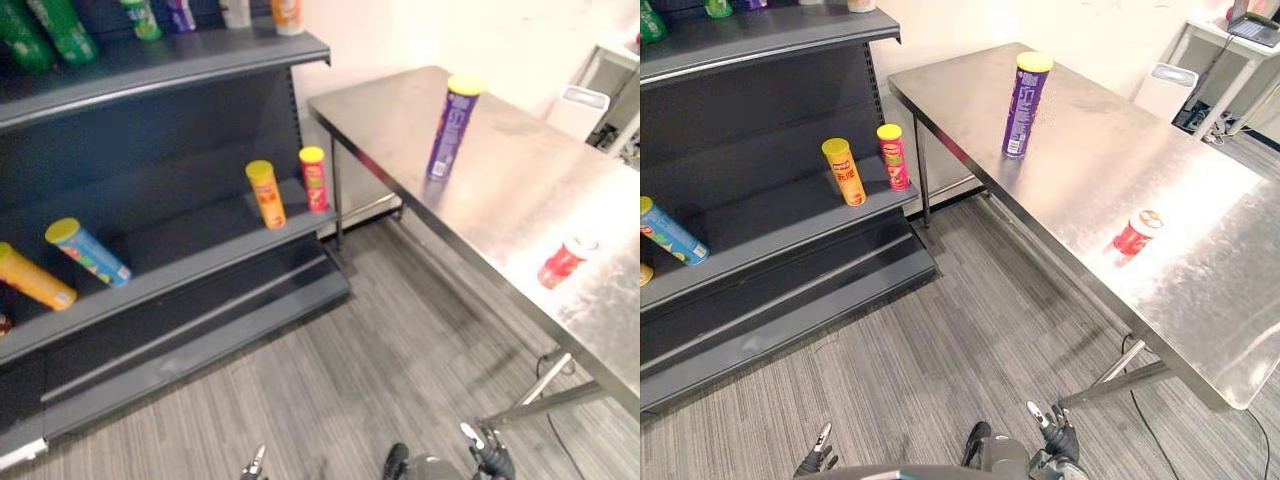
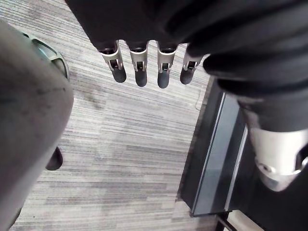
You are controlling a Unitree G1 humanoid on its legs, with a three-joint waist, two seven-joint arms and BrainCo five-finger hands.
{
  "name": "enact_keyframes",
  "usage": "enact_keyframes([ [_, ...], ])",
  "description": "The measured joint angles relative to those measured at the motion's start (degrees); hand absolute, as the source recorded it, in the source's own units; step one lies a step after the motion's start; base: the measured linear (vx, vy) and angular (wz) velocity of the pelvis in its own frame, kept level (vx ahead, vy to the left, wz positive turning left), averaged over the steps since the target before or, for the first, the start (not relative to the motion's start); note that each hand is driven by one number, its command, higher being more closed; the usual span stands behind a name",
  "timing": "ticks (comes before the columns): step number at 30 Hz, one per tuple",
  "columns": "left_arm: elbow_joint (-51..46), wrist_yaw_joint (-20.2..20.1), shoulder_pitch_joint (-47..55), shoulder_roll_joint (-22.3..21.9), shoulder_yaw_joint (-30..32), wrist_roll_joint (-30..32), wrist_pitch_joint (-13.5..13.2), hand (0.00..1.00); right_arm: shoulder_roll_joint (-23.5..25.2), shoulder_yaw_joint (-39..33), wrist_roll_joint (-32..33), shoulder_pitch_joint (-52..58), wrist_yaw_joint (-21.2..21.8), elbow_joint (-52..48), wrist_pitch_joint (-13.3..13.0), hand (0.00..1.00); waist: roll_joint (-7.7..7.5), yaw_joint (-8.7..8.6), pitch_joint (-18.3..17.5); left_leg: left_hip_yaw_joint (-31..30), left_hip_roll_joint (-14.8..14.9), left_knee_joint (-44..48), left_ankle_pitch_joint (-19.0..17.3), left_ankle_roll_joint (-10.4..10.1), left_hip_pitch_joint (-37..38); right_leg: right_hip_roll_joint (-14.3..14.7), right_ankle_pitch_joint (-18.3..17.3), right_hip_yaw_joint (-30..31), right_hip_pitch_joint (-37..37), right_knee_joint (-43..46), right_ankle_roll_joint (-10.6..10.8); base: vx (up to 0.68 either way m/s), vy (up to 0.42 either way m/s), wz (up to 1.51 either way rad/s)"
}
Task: Put the gum and the chips on the shelf.
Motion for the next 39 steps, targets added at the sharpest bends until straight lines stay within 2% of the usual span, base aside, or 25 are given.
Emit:
enact_keyframes([
  [2,-0.7,-0.2,-0.1,0.0,0.2,0.0,0.1,0.0,0.3,-0.5,1.3,0.0,-0.2,-0.1,-0.1,0.0,-0.22,-0.08,-0.2,1.5,0.1,3.6,-0.6,-1.1,-0.9,-2.2,-2.4,-2.9,-0.7,3.5,0.1,0.11,-0.021,-0.36],
  [3,-0.9,-0.5,0.0,0.0,0.2,0.0,0.1,0.0,0.3,-0.7,1.8,0.1,-0.6,0.0,0.0,0.0,-0.03,-0.07,-0.5,2.4,1.0,8.5,-1.6,-2.6,-2.3,-2.3,-3.0,-3.2,-0.6,4.1,0.0,0.16,-0.068,-0.68],
  [4,-0.9,-1.1,-0.1,0.2,0.4,0.0,0.0,0.0,0.2,-0.7,2.4,0.4,-1.2,0.1,0.1,0.0,0.32,-0.15,-1.2,2.3,5.1,21.6,-1.4,-3.7,-7.1,-1.5,-3.4,-3.3,0.1,3.4,-0.4,0.21,-0.118,-0.88],
  [5,-0.8,-1.2,-0.3,-0.4,0.9,-0.1,0.0,0.0,-0.1,-0.7,2.4,0.6,-1.6,0.0,0.3,0.0,1.23,-0.13,-1.5,1.3,8.5,31.0,0.5,-3.6,-10.3,-0.2,-3.6,-3.2,1.1,2.9,-0.8,0.19,-0.128,-0.89],
  [6,-0.8,-1.3,-0.3,-1.1,1.5,-0.2,0.0,0.0,-0.4,-0.6,2.6,0.8,-1.9,0.0,0.4,0.0,2.02,-0.14,-1.8,-0.1,10.4,36.6,2.7,-3.0,-12.4,0.9,-3.8,-2.9,1.7,2.6,-1.1,0.21,-0.12,-0.98],
  [7,-1.3,-1.3,0.2,-2.4,3.2,-1.1,-1.2,0.0,-0.9,-0.4,3.5,1.2,-2.2,0.1,1.0,0.0,2.93,0.09,-2.3,-3.1,13.1,45.3,10.4,-1.5,-16.1,3.1,-4.3,-0.1,3.0,2.2,-1.7,0.25,-0.037,-1.39],
  [8,-1.7,-1.4,0.4,-2.6,4.5,-1.8,-1.6,0.0,-0.9,-0.1,3.4,1.0,-2.3,0.1,1.3,0.0,2.59,0.72,-2.3,-5.6,14.1,51.7,12.3,-1.5,-18.6,4.5,-4.4,4.8,4.7,1.3,-2.0,0.27,0.017,-1.55],
  [9,-1.8,-1.5,0.3,-2.6,4.6,-2.9,-1.5,0.0,-0.9,-0.2,3.3,0.6,-2.7,0.1,1.5,0.0,2.63,0.95,-2.4,-6.2,13.7,53.8,8.2,-0.8,-19.7,4.8,-4.6,6.8,5.1,1.2,-2.2,0.29,0.078,-1.77],
  [10,-2.1,-1.6,0.2,-2.8,4.7,-4.2,-0.9,0.0,-1.0,-0.4,3.2,-0.1,-3.6,1.1,1.8,0.0,2.36,0.95,-2.4,-7.3,12.2,55.1,2.3,0.3,-22.0,5.5,-4.4,11.2,6.3,0.5,-2.1,0.31,0.098,-1.88],
  [11,-2.0,-2.1,0.3,-2.9,4.6,-6.0,-0.5,0.0,-1.2,-0.5,2.7,-1.1,-4.4,3.0,2.4,0.0,1.93,1.61,-2.4,-7.7,10.4,52.1,-1.0,1.1,-23.2,5.5,-3.5,15.4,7.9,-0.7,-1.4,0.24,0.065,-1.9],
  [12,-2.0,-2.6,0.4,-2.8,4.6,-7.1,-0.4,0.0,-1.3,-0.5,1.9,-1.4,-4.7,3.7,2.8,0.0,1.7,1.86,-2.3,-8.2,9.5,49.6,-2.0,1.2,-23.7,5.5,-3.4,17.5,8.4,-1.0,-1.3,0.26,0.126,-1.89],
  [15,-1.9,-4.0,1.7,-2.7,4.7,-9.1,0.0,0.0,-1.5,-2.4,0.9,-2.2,-6.0,5.5,3.8,0.0,1.42,2.59,-2.4,-17.2,5.7,29.1,-3.2,1.3,-24.8,5.5,-3.1,29.0,10.6,-3.1,-0.3,0.24,0.23,-1.88],
  [17,-1.9,-4.0,1.8,-2.8,4.9,-9.2,-0.1,0.0,-1.7,-2.9,0.9,-1.9,-6.4,5.8,3.8,0.0,1.32,2.87,-2.4,-21.8,4.9,18.8,-2.3,1.6,-24.0,5.2,-3.3,33.2,10.7,-3.8,1.4,0.22,0.346,-1.36],
  [18,-1.9,-4.1,1.8,-3.0,5.1,-9.2,-0.1,0.0,-1.9,-3.2,0.9,-0.9,-6.6,5.8,3.8,0.0,1.67,2.86,-2.4,-24.8,4.8,9.1,0.6,1.7,-22.4,5.0,-4.4,35.9,10.8,-3.4,3.6,0.23,0.381,-0.96],
  [19,-1.8,-4.2,1.9,-3.5,5.2,-9.2,-0.1,0.0,-2.1,-3.3,0.9,-0.5,-6.7,5.8,3.8,0.0,2.02,2.78,-2.5,-25.5,5.3,6.7,3.7,-0.2,-21.8,5.0,-4.9,36.6,10.8,-3.0,4.7,0.31,0.453,-0.85],
  [20,-1.3,-4.3,1.8,-2.8,5.6,-9.0,-0.3,0.0,-1.4,-4.2,0.9,0.2,-6.8,6.4,4.1,0.0,1.62,2.58,-3.1,-24.0,3.8,6.4,5.3,-1.9,-20.9,3.3,-5.0,36.8,11.1,-2.6,5.6,0.21,0.279,-0.41],
  [21,-1.3,-4.3,1.9,-2.4,5.7,-8.9,-0.5,0.0,-0.8,-4.5,0.8,0.4,-6.8,6.5,4.1,0.0,0.56,2.52,-3.3,-23.0,3.0,5.9,4.9,-1.6,-20.3,2.2,-4.5,35.7,11.1,-3.0,6.3,0.24,0.295,-0.64],
  [22,-1.3,-4.3,1.8,-1.3,6.2,-7.6,-0.8,0.0,0.8,-5.0,-0.5,0.1,-6.8,7.1,4.1,0.0,-1.5,2.88,-3.7,-20.4,0.9,5.2,4.0,-1.0,-19.0,-0.7,-4.2,34.6,11.3,-4.0,6.8,0.16,0.204,-0.58],
  [24,-0.9,-4.2,1.4,-0.7,6.2,-6.7,-0.4,0.0,1.7,-5.0,-1.0,0.1,-6.8,7.2,4.1,0.0,-2.21,2.78,-4.1,-18.5,-0.8,4.2,3.3,-0.1,-17.4,-2.6,-3.2,34.7,11.9,-5.3,8.0,0.17,0.253,-0.52],
  [26,0.5,-4.1,0.7,-0.1,4.0,-4.6,0.3,0.0,1.5,-5.0,-1.0,0.1,-6.8,7.3,3.8,0.0,-1.58,2.04,-4.9,-16.6,-2.8,1.0,3.0,1.0,-14.8,-4.4,-1.0,34.8,12.9,-6.8,8.4,0.13,0.239,-0.36],
  [28,1.4,-4.1,0.5,-0.1,1.5,-2.5,0.2,0.0,1.1,-5.5,-0.9,0.2,-6.8,7.3,3.5,0.0,-1.11,1.17,-6.0,-16.3,-3.2,-2.0,3.4,1.2,-13.5,-4.4,1.8,34.5,12.8,-8.0,8.2,0.13,0.157,-0.13],
  [29,2.0,-3.9,0.0,-0.1,0.4,-1.3,0.3,0.0,0.9,-5.6,-0.7,0.2,-6.8,7.3,3.1,0.0,0.07,0.87,-6.6,-15.9,-3.2,-3.5,4.2,1.8,-12.5,-4.2,3.4,34.0,12.7,-8.7,8.2,0.16,0.129,-0.15],
  [35,2.6,-3.8,-0.2,0.2,-1.3,-0.1,0.6,0.0,0.9,-6.0,-1.1,-0.2,-8.7,8.3,0.7,0.0,0.22,0.52,-6.9,-13.9,-3.7,-5.4,4.5,2.2,-10.4,-4.1,7.9,31.2,12.5,-11.5,8.1,0.12,0.074,-0.31],
  [37,2.6,-3.8,-0.4,1.1,-3.1,-0.1,0.5,0.0,0.9,-6.0,-2.7,-0.7,-11.5,9.5,-0.5,0.0,0.1,0.92,-6.8,-13.6,-3.6,-5.3,4.6,2.3,-10.4,-4.1,9.5,29.8,12.6,-12.9,8.0,0.03,0.016,-0.25],
  [39,2.6,-3.8,-0.7,1.8,-3.6,-0.1,0.0,0.0,1.0,-6.0,-4.0,-0.2,-13.4,9.6,-1.5,0.0,-0.7,1.16,-6.4,-13.6,-3.6,-5.3,4.6,2.3,-10.6,-4.2,10.1,27.3,12.6,-13.6,8.1,-0.01,-0.012,-0.1],
])
